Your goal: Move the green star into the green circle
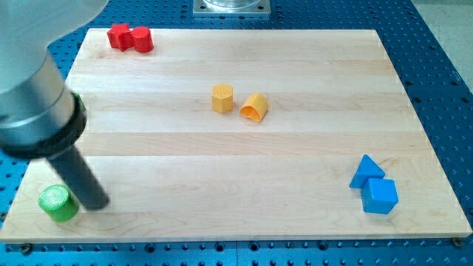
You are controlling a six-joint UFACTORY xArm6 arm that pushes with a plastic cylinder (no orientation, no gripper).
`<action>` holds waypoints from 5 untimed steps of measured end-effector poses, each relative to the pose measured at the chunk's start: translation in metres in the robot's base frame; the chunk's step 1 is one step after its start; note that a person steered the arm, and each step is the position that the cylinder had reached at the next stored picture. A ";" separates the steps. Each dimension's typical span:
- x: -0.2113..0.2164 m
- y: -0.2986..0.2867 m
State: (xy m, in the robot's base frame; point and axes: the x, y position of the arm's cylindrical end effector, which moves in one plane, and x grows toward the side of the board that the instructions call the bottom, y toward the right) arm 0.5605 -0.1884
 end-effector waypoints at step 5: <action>-0.109 -0.042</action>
State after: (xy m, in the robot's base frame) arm 0.4512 -0.2303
